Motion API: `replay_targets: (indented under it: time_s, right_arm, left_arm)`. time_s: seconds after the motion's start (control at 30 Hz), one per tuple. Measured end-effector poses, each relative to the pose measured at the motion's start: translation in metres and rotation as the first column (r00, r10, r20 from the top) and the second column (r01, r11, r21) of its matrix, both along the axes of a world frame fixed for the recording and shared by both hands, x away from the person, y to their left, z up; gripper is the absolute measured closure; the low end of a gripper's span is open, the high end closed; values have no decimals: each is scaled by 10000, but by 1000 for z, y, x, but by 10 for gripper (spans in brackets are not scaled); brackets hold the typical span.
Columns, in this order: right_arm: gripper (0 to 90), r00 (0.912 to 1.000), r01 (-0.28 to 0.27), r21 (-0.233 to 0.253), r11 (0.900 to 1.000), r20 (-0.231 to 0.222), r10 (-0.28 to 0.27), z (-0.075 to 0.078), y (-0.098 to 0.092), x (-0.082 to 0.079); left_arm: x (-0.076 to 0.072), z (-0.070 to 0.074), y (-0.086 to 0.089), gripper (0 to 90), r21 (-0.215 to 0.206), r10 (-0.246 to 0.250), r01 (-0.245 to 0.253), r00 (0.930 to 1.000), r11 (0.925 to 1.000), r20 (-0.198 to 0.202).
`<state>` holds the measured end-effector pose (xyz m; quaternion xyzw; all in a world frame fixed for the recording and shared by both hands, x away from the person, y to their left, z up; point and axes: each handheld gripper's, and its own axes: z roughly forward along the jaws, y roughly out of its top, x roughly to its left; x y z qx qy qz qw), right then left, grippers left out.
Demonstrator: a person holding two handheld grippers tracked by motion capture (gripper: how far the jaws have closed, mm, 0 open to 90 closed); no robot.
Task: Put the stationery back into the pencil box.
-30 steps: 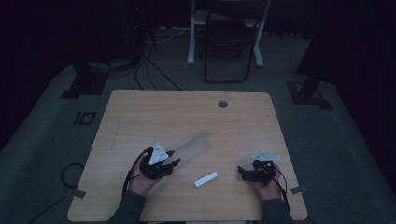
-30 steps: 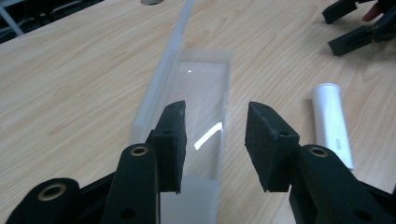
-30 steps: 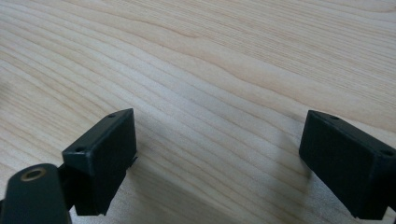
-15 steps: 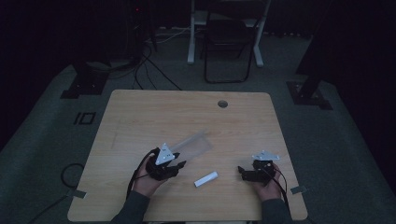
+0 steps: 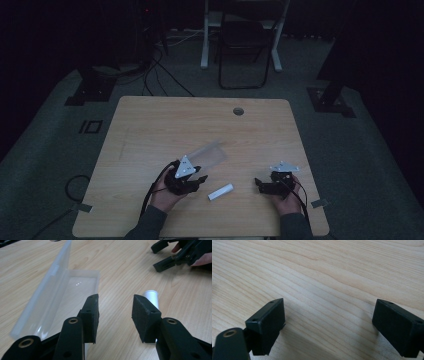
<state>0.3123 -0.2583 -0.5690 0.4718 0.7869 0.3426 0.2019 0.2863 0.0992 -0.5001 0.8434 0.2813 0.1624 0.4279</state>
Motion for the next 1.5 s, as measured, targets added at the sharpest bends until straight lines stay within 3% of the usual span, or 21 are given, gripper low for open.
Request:
replay_targets:
  time_s: [0.4, 0.97, 1.5]
  right_arm:
    - [109, 10000, 5, 4, 10000, -3, -5, 0, 0, 0]
    - [109, 10000, 5, 6, 10000, -4, -5, 0, 0, 0]
    - [109, 10000, 4, 3, 10000, -3, -4, 0, 0, 0]
  left_arm:
    - [-3, -3, -13, 567, 44, -396, 396, 9991, 9992, -140]
    - [-7, -7, -26, 567, -58, -596, 594, 9978, 9982, -278]
    - [-10, -12, -35, 566, 110, -828, 832, 9959, 9965, -377]
